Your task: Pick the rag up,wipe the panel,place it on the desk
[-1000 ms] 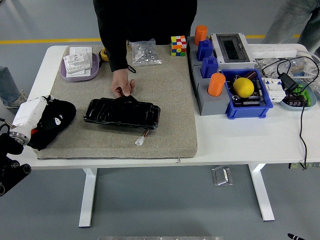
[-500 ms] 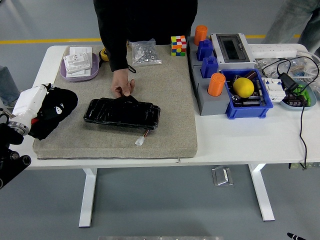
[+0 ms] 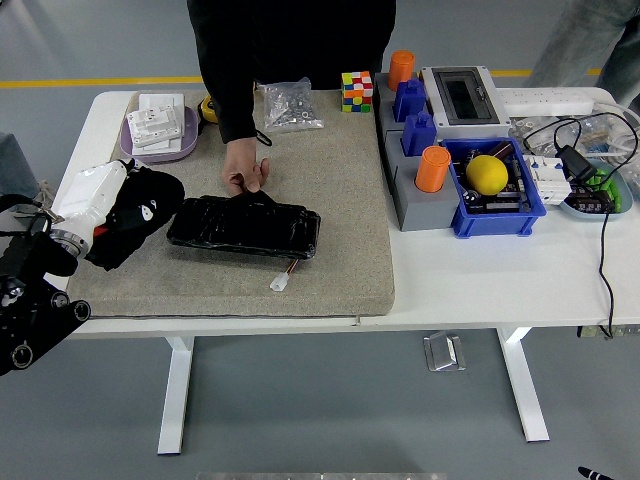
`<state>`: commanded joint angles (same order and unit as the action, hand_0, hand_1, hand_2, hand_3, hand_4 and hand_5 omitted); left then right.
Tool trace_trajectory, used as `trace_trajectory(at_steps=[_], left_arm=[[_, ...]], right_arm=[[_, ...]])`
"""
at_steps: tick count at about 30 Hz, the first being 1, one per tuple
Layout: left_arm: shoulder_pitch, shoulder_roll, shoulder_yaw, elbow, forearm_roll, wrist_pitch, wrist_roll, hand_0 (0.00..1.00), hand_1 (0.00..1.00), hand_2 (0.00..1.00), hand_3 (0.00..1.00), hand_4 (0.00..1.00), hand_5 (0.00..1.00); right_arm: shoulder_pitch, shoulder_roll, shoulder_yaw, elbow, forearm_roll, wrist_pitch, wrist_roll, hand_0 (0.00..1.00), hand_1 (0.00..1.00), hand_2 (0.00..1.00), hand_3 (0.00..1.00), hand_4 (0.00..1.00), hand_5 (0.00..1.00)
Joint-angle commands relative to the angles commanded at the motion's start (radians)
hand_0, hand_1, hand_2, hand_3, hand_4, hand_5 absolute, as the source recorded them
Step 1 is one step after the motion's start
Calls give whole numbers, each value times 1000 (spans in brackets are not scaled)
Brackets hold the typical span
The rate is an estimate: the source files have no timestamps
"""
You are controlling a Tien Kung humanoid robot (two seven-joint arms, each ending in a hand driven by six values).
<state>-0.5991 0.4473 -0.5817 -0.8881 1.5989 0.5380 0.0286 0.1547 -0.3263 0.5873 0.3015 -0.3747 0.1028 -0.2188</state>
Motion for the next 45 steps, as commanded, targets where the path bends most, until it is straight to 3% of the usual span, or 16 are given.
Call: trace_trajectory(at_steps=[10, 11, 28, 34, 35, 40, 41, 45], left_arm=[[-24, -29, 31, -23, 29, 3, 27, 262, 187, 573, 543, 492, 94], [-28, -32, 35, -27, 32, 4, 30, 260, 184, 676, 675, 492, 93], [-53, -66, 94, -81, 79, 10, 60, 260, 182, 677, 674, 492, 89], [-73, -91, 119, -86, 87, 12, 69, 257, 182, 678, 676, 493, 90], [-78, -94, 126, -86, 87, 13, 70, 256, 185, 576, 548, 495, 89], [-101, -120, 163, -81, 86, 13, 75, 256, 185, 576, 548, 495, 89], [-104, -124, 170, -82, 84, 13, 76, 252, 180, 678, 675, 496, 87], [-115, -136, 196, -89, 82, 12, 79, 252, 180, 678, 675, 496, 87]], right_arm=[[0, -4, -8, -1, 1, 2, 3, 787, 694, 723, 660, 998, 568], [0, -4, -9, -1, 2, 2, 4, 787, 694, 723, 660, 998, 567], [0, -9, -12, -5, 4, 4, 7, 785, 693, 723, 660, 998, 567], [4, -13, -16, -5, 5, 5, 6, 786, 693, 723, 660, 998, 567], [4, -13, -17, -5, 6, 5, 7, 785, 692, 723, 660, 998, 567], [6, -17, -22, -5, 7, 6, 6, 785, 692, 723, 660, 998, 567], [6, -17, -21, -5, 7, 6, 6, 785, 692, 723, 660, 998, 567], [6, -20, -24, -6, 9, 8, 5, 785, 692, 723, 660, 998, 567]])
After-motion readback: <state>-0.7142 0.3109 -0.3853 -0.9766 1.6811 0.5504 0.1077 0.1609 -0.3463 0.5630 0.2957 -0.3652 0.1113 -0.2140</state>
